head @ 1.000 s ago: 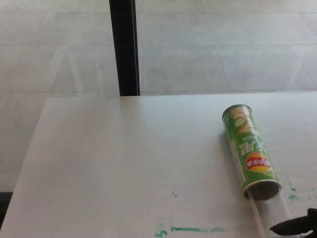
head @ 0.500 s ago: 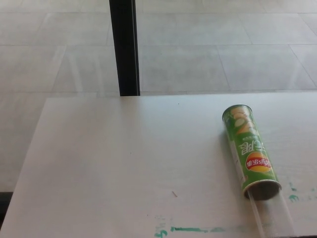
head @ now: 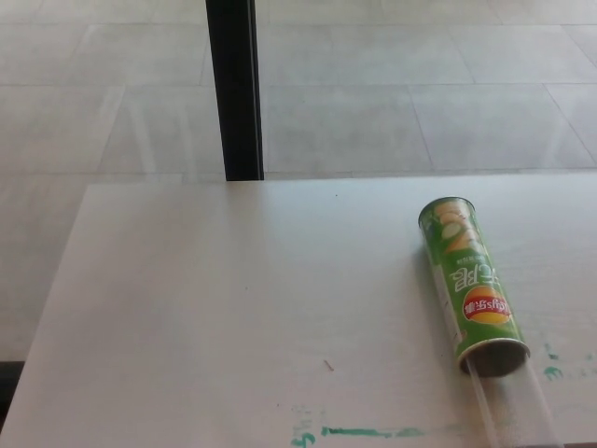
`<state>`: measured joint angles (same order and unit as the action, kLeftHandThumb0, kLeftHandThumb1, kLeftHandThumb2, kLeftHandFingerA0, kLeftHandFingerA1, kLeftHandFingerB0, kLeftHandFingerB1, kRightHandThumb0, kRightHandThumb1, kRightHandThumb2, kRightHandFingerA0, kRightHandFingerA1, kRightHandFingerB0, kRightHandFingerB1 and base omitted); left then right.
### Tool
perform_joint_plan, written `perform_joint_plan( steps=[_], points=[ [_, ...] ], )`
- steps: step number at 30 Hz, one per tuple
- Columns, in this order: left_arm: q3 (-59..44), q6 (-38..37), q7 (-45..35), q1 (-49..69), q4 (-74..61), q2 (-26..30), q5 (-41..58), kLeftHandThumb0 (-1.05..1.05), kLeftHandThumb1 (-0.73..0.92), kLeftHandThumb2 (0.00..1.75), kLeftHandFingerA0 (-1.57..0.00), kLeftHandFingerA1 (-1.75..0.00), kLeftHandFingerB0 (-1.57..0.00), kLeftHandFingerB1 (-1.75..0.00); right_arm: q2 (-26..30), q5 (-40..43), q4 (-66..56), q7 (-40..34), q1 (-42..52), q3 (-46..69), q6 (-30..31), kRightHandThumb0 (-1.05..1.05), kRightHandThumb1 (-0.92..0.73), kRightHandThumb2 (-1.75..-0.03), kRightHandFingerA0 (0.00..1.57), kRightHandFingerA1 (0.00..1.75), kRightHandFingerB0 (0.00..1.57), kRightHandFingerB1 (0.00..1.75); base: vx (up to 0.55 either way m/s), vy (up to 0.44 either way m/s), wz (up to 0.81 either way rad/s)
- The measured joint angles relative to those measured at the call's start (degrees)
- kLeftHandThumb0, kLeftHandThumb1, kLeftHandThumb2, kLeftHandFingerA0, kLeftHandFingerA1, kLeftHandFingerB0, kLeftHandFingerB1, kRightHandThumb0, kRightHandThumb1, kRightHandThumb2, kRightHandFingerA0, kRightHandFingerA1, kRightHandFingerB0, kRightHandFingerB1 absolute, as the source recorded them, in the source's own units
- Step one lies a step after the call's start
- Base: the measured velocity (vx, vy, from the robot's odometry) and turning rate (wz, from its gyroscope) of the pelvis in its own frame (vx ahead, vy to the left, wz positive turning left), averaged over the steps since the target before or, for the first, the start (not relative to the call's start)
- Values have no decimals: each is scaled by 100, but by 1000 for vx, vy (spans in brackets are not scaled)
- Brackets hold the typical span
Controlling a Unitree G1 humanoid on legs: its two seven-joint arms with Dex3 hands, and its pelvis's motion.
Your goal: Use the right hand as a fist to push the chips tray inside its container kept in the middle of the desk
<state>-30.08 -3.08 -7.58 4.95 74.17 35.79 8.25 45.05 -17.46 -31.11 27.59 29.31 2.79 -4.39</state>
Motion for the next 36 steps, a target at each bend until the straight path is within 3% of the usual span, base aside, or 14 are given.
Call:
perform_joint_plan(
  steps=[2,3,4,7,10,11,21,25,27,28,29,36],
  points=[
    [-12,0,0,-1,0,0,2,-71,90,67,-60,-85,-44,-53,35,-124,0,74,-60,-72,167,-57,-56,-91,66,72,43,56,0,0,0],
    [-17,0,0,-1,0,0,2,-73,91,66,-60,-83,-44,-52,46,-191,0,112,-91,-109,257,-54,-70,-61,69,67,49,45,0,0,0],
    [-17,0,0,0,0,0,2,-70,90,67,-60,-84,-46,-53,59,-263,1,152,-120,-146,347,-56,-56,-90,64,72,44,56,0,0,0],
    [-19,-2,0,9,0,0,2,-72,90,67,-58,-78,-44,-52,90,-458,2,259,-202,-232,605,-55,-57,-91,63,71,42,56,0,0,0],
    [-21,-7,0,17,0,2,2,-73,92,66,-58,-76,-46,-53,114,-641,2,357,-272,-288,842,-55,-56,-91,66,73,45,56,0,0,0],
    [-20,-9,0,21,0,7,2,-71,92,67,-61,-77,-48,-54,123,-739,4,399,-315,-326,951,-54,-71,-61,68,66,50,44,0,0,0],
    [-78,-15,0,7,3,53,59,-72,91,67,-61,-82,-46,-52,128,-1440,56,601,-614,-760,1527,-54,-71,-62,67,68,50,45,0,0,0],
    [-79,-16,0,34,7,53,96,-72,92,67,-59,-74,-44,-50,94,-1624,108,621,-704,-881,1664,-56,-72,-62,68,66,49,44,0,0,0],
    [-80,-17,0,54,8,54,110,-72,91,66,-63,-82,-43,-51,47,-1713,96,633,-749,-926,1726,-56,-71,-62,68,68,48,44,0,0,0],
    [-81,-21,0,59,9,55,117,-71,91,66,-63,-84,-48,-55,10,-1749,92,632,-764,-940,1745,-58,-55,-90,68,74,42,55,0,0,0],
    [-81,-26,0,64,9,55,123,-71,91,67,-64,-87,-48,-57,-53,-1780,82,624,-775,-945,1763,-56,-69,-61,74,74,48,44,0,0,0],
    [-85,-57,0,95,8,61,154,-72,90,66,-61,-84,-48,-56,-503,-1897,25,493,-890,-952,1771,-53,-70,-61,73,75,47,43,0,0,0]
  ],
)
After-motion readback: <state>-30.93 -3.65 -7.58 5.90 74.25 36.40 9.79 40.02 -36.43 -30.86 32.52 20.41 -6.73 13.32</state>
